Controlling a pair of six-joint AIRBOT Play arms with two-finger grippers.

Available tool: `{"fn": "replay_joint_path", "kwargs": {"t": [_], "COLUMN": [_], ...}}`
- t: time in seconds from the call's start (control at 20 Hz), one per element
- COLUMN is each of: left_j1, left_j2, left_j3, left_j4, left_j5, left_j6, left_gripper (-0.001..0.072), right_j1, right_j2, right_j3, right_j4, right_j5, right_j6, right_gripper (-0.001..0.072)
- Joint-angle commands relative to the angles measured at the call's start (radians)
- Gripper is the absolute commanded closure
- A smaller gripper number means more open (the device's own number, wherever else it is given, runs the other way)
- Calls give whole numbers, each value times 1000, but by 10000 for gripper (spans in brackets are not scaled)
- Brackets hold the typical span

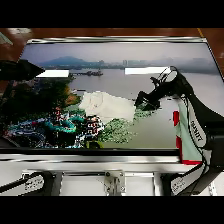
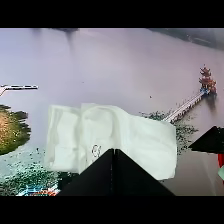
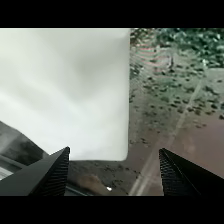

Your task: Fold the shirts.

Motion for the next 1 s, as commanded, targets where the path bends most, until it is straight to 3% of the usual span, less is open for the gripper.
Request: {"fn": "replay_joint_path", "kwargs": {"t": [0.0, 0.2, 0.25, 0.3, 0.35, 0.4, 0.5, 0.65, 0.95], "left_j1": [-10, -12, -13, -14, -15, -18, -28, -56, -135], "left_j2": [0, 0, 0, 0, 0, 0, 0, 0, 0], "left_j3": [0, 0, 0, 0, 0, 0, 0, 0, 0], "left_j4": [0, -1, -5, -15, -31, -45, -62, -64, -63], "left_j5": [13, 15, 15, 15, 15, 15, 15, 15, 14], "left_j6": [1, -3, -3, -3, -3, -3, -3, -3, -3], "left_gripper": [670, 670, 670, 670, 670, 670, 670, 670, 670], "right_j1": [5, 42, 45, 45, 44, 44, 32, -40, -383], "right_j2": [-63, -127, -126, -126, -126, -126, -124, -64, 195], "right_j3": [-63, -63, -63, -62, -62, -57, -4, 130, 268], "right_j4": [163, 245, 245, 257, 280, 314, 375, 421, 237], "right_j5": [-136, -174, -183, -189, -193, -189, -124, 12, 180], "right_j6": [-54, -94, -95, -97, -116, -165, -254, -290, -119], "right_gripper": [38, 41, 169, 409, 573, 638, 637, 638, 638]}}
